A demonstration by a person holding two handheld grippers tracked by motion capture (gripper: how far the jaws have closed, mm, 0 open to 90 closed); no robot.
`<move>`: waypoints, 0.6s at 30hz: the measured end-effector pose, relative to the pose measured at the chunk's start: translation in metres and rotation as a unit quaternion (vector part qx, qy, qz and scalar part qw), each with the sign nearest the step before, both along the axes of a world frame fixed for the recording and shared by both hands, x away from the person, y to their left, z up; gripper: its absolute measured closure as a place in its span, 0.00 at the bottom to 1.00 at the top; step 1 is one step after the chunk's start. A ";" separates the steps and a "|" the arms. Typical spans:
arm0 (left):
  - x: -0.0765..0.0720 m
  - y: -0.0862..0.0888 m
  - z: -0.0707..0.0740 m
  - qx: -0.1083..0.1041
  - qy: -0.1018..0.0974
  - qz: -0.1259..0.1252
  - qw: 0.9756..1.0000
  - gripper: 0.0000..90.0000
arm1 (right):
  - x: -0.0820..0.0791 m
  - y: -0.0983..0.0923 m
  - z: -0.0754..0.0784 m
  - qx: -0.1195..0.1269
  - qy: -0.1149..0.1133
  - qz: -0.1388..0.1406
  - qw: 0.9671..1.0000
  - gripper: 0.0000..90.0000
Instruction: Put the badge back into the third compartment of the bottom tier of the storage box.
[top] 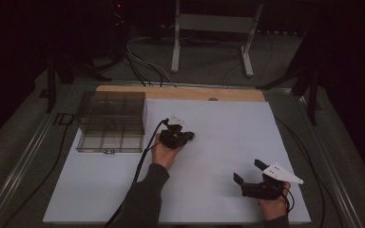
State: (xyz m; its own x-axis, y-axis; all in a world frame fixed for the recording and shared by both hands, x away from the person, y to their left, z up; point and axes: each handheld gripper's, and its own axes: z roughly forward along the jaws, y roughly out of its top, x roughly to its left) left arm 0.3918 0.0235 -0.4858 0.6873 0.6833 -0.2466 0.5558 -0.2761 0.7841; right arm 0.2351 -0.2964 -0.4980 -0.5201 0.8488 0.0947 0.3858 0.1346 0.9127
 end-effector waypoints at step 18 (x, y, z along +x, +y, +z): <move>-0.002 0.022 0.023 -0.007 -0.010 0.030 0.999 0.98 | 0.000 0.000 0.000 0.001 0.000 -0.001 1.000 0.00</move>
State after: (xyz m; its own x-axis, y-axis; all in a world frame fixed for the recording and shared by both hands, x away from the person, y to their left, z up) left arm 0.3894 0.0457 -0.4630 0.6497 0.7205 -0.2424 0.5547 -0.2313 0.7992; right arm 0.2351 -0.2967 -0.4981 -0.5190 0.8493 0.0966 0.3867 0.1325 0.9126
